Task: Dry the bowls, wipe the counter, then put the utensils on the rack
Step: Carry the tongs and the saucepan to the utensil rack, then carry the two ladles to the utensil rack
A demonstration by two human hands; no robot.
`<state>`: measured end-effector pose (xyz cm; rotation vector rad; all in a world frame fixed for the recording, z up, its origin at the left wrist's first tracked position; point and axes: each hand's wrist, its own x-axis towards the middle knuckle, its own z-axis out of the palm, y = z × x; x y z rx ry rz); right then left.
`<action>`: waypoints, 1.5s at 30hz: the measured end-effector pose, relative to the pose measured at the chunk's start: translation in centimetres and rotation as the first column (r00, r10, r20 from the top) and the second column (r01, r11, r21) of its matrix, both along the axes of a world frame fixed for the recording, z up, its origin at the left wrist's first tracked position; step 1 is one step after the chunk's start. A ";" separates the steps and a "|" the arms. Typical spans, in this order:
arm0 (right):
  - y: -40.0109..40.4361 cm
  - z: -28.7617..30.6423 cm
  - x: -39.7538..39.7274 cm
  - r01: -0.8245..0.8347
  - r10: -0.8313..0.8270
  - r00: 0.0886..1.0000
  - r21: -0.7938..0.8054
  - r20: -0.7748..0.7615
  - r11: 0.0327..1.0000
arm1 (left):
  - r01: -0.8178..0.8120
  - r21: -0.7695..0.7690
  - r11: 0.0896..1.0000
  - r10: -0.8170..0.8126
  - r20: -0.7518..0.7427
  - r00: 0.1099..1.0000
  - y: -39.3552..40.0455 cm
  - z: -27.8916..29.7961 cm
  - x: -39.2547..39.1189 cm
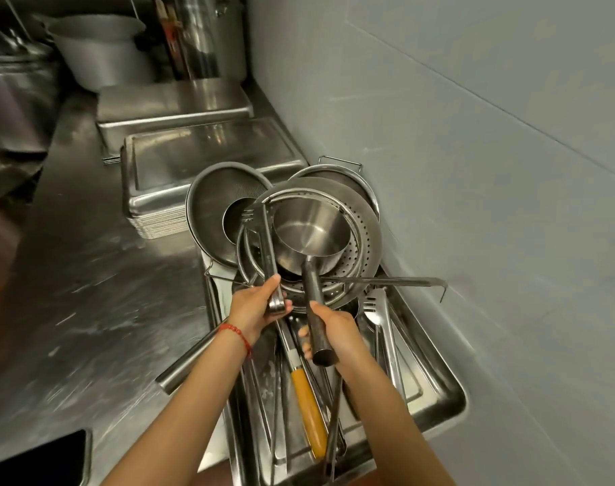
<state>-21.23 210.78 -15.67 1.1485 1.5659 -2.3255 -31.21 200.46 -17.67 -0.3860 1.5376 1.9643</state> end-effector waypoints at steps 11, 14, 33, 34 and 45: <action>1.3 0.0 0.7 0.020 -0.018 0.999 0.047 -0.027 0.999 | 0.077 -0.111 0.991 -0.081 -0.029 0.996 0.2 -0.7 0.8; 1.6 0.1 1.0 0.035 -0.027 0.999 0.220 -0.041 0.975 | 0.099 -0.140 0.985 -0.107 -0.051 0.993 -0.4 -0.9 1.1; -8.4 4.4 4.2 -0.067 0.267 0.961 0.998 0.069 -0.018 | -0.205 -0.771 0.603 -0.676 -0.630 0.382 -14.3 1.0 5.5; -10.1 4.5 4.3 -0.075 0.279 0.957 0.997 0.077 -0.018 | -0.237 -0.792 0.562 -0.705 -0.609 0.364 -16.2 0.9 5.7; -33.3 2.5 0.2 -0.126 0.638 0.746 0.981 0.191 -0.146 | -0.423 -0.875 0.235 -0.688 -0.457 0.563 -41.9 0.4 7.7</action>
